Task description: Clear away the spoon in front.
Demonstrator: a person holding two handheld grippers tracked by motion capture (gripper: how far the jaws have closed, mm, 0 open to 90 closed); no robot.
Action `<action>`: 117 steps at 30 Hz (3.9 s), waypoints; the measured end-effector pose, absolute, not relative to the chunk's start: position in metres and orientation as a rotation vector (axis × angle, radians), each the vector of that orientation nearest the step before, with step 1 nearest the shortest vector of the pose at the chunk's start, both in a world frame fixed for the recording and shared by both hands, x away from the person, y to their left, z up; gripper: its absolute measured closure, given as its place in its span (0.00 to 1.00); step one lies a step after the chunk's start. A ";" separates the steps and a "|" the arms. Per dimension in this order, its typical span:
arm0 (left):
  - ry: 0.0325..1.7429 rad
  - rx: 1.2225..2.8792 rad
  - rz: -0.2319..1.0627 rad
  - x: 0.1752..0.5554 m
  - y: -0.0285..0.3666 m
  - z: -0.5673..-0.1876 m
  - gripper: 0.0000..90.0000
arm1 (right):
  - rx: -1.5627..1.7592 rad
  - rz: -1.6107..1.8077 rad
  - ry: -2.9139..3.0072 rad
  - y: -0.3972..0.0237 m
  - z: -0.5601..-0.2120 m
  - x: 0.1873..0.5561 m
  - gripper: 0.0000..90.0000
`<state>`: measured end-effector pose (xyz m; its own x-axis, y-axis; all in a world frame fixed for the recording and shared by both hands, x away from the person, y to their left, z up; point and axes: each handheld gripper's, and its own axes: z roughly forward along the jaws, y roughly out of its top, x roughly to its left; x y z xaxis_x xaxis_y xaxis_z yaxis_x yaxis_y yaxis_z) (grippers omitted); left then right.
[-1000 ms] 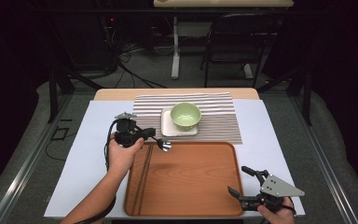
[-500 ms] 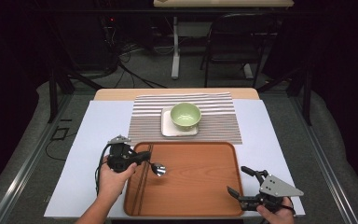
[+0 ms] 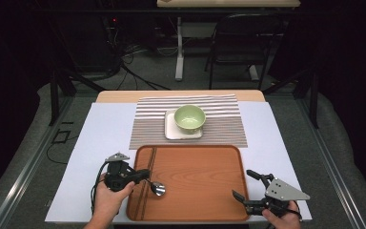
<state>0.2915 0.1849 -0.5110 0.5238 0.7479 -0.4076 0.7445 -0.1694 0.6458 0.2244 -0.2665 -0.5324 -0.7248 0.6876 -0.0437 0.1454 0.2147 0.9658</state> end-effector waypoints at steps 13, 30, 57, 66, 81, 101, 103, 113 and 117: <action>1.271 1.913 -0.045 0.287 0.196 -0.524 0.92 | 0.768 1.530 2.024 -0.267 -0.532 0.224 0.19; 1.313 1.830 -0.001 0.292 0.205 -0.517 0.88 | 0.767 1.529 2.025 -0.267 -0.532 0.224 0.19; 1.319 1.974 -0.104 0.373 0.183 -0.497 0.95 | 0.764 1.531 2.026 -0.267 -0.532 0.224 0.19; 1.286 2.053 -0.097 0.396 0.157 -0.508 0.94 | 0.763 1.531 2.027 -0.267 -0.532 0.224 0.19; 1.285 2.110 -0.088 0.414 0.126 -0.534 0.99 | 0.757 1.533 2.026 -0.268 -0.532 0.225 0.19; 1.316 2.062 -0.060 0.420 0.129 -0.544 0.84 | 0.757 1.534 2.027 -0.268 -0.532 0.225 0.19; 1.324 2.046 -0.059 0.421 0.129 -0.544 0.81 | 0.757 1.534 2.027 -0.268 -0.532 0.225 0.19; 1.317 2.029 0.016 0.419 0.128 -0.537 0.65 | 0.760 1.537 2.026 -0.268 -0.532 0.225 0.19; 1.310 2.024 0.050 0.418 0.128 -0.532 0.61 | 0.763 1.538 2.027 -0.268 -0.532 0.224 0.19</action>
<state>0.4182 0.1284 -0.5320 0.4841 0.8096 -0.3319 0.7818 -0.2299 0.5796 0.2243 -0.2682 -0.5317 -0.7289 0.6833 -0.0426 0.1431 0.2129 0.9665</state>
